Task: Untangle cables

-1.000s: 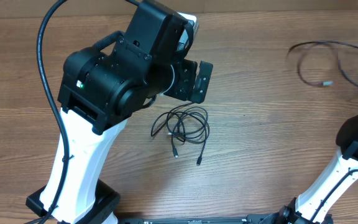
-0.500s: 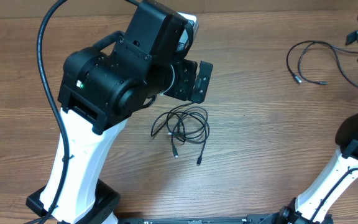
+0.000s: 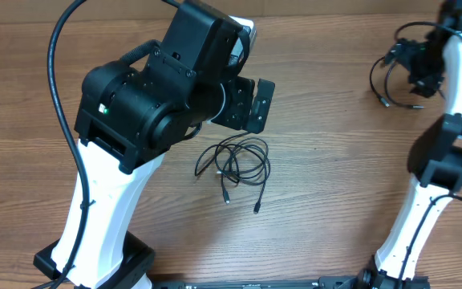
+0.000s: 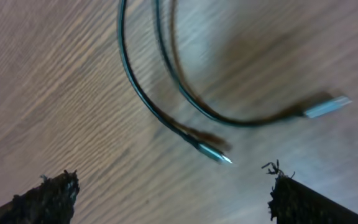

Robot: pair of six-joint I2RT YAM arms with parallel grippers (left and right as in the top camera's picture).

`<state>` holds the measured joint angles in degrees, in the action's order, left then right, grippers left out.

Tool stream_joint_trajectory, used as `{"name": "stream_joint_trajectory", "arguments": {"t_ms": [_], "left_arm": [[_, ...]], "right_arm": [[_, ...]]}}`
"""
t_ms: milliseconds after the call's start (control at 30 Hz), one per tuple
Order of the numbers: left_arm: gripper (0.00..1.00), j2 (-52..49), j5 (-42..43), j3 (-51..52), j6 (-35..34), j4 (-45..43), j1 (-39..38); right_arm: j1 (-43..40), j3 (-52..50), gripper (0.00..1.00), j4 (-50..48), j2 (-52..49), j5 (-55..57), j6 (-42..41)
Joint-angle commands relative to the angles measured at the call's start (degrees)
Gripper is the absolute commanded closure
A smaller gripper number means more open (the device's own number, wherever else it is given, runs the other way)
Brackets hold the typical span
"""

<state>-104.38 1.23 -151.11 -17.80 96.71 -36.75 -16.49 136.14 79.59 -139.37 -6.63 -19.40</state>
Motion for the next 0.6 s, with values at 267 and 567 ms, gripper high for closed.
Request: {"name": "stream_joint_trajectory", "arguments": {"t_ms": [267, 567], "left_arm": [[0.01, -0.50, -0.37, 0.26, 1.16, 0.09, 0.04], [0.00, -0.50, -0.44, 0.26, 1.16, 0.09, 0.04]], "right_arm": [[2.97, -1.09, 0.00, -5.62, -5.51, 8.46, 1.95], [3.72, -1.84, 0.00, -8.70, -6.75, 6.99, 8.55]]}}
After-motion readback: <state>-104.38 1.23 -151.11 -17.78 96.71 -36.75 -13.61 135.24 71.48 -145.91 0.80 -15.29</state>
